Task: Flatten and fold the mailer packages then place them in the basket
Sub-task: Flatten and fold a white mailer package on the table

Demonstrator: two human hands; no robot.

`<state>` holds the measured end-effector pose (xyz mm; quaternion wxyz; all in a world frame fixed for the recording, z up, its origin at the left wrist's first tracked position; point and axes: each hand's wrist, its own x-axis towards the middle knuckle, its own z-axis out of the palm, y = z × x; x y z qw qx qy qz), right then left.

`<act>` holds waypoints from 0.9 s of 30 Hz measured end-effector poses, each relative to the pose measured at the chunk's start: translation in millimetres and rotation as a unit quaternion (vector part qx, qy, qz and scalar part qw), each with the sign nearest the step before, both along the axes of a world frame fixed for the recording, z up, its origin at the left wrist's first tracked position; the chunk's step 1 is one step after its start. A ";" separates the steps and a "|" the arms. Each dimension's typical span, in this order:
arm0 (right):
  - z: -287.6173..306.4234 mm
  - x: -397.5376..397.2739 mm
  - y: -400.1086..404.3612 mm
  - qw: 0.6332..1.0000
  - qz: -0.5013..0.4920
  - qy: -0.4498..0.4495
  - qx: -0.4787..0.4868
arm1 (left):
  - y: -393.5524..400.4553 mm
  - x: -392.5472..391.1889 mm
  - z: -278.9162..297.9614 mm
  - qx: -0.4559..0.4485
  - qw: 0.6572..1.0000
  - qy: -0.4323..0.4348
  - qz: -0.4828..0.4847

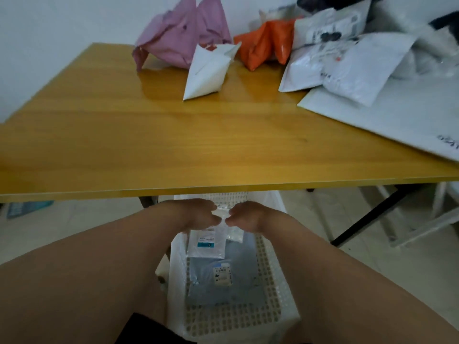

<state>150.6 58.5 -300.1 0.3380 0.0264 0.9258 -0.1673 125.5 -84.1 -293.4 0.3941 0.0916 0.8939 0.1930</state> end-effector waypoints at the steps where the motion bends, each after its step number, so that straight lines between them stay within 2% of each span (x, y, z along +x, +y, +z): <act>1: 9.9 5.6 0.6 1.000 0.000 0.015 0.002 | 1.4 5.1 10.7 -0.009 1.000 0.013 -0.018; 7: 76.4 47.6 17.1 0.994 -0.084 0.056 -0.038 | 14.3 44.3 73.3 -0.033 0.998 0.019 -0.054; 12: 124.1 71.7 33.6 0.983 -0.133 0.091 -0.091 | 29.0 63.3 121.6 0.052 0.998 -0.009 -0.021; 15: 143.3 70.0 38.2 0.959 -0.181 0.155 -0.153 | 34.6 61.3 145.0 0.116 0.993 0.036 -0.003; 19: 157.2 52.6 47.9 0.933 -0.185 0.301 -0.070 | 39.5 43.5 160.2 0.188 0.960 0.200 0.054; 22: 160.6 41.1 57.4 0.922 -0.196 0.331 -0.038 | 40.5 26.5 158.3 0.181 0.937 0.294 0.055; 27: 151.7 14.0 77.1 0.922 -0.220 0.318 0.009 | 49.8 -5.3 144.7 0.196 0.938 0.277 0.072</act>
